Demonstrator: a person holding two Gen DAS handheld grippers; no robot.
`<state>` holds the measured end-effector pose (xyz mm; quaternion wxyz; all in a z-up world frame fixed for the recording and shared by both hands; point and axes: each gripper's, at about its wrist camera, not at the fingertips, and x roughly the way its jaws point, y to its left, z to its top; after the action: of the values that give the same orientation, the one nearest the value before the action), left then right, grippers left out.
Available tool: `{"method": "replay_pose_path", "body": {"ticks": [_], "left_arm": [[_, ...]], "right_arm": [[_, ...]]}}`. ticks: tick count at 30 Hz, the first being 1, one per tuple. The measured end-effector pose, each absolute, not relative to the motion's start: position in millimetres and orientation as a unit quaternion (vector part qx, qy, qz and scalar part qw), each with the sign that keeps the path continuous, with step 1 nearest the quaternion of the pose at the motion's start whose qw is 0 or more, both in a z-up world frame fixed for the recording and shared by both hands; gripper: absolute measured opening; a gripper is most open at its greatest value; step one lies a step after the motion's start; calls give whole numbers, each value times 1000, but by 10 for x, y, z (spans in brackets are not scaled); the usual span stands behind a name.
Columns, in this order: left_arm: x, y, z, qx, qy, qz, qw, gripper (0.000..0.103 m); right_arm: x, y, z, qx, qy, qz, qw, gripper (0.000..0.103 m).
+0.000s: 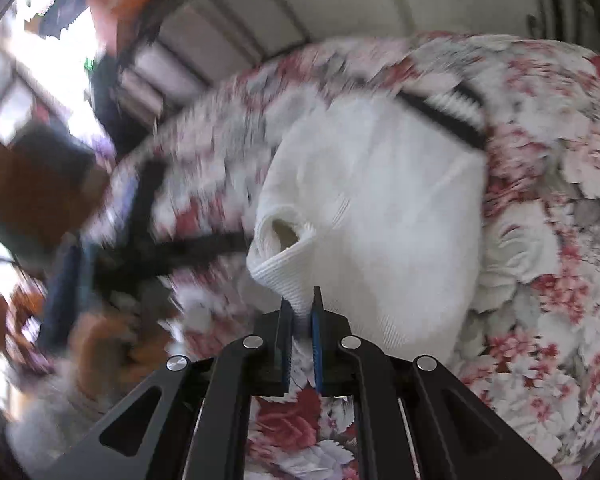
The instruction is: Fold small clothes
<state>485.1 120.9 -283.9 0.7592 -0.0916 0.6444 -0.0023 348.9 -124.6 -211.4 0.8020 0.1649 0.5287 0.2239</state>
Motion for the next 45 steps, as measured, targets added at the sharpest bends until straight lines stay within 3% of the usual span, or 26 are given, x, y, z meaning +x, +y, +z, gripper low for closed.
{"method": "replay_pose_path", "body": {"ticks": [5, 11, 15, 20, 22, 24, 28, 30, 33, 40, 45], "left_arm": [[4787, 1229, -2234, -87, 576, -2, 813, 98], [4531, 964, -2131, -123, 572, -76, 808, 98], [4557, 958, -1995, -126, 548, -102, 821, 98], [4620, 633, -2536, -50, 615, -79, 783, 98], [4666, 650, -2820, -53, 651, -64, 754, 99], [4722, 807, -2880, -109, 662, -71, 739, 99], [4704, 804, -2760, -94, 650, -64, 752, 99], [4681, 771, -2659, -75, 639, -58, 763, 99], [4651, 731, -2523, -54, 627, -47, 776, 99], [4502, 531, -2070, -49, 579, -115, 806, 98], [4517, 361, -2654, 44, 641, -87, 761, 99]], "right_arm": [[3577, -930, -2485, 136, 551, 218, 794, 9], [3587, -860, -2241, 158, 514, 232, 811, 9], [3604, -766, -2474, 142, 549, 244, 787, 9], [3672, -771, -2662, 164, 573, 257, 761, 11], [3659, -832, -2651, 165, 583, 264, 751, 21], [3649, -899, -2633, 158, 598, 274, 737, 23], [3612, -1198, -2346, 174, 573, 272, 753, 23], [3663, -1486, -2179, 203, 532, 240, 786, 22], [3851, -1821, -2170, 254, 496, 185, 809, 2], [4265, -1732, -2257, 266, 483, 170, 817, 1], [4364, -1521, -2692, 283, 537, 203, 768, 0]]}}
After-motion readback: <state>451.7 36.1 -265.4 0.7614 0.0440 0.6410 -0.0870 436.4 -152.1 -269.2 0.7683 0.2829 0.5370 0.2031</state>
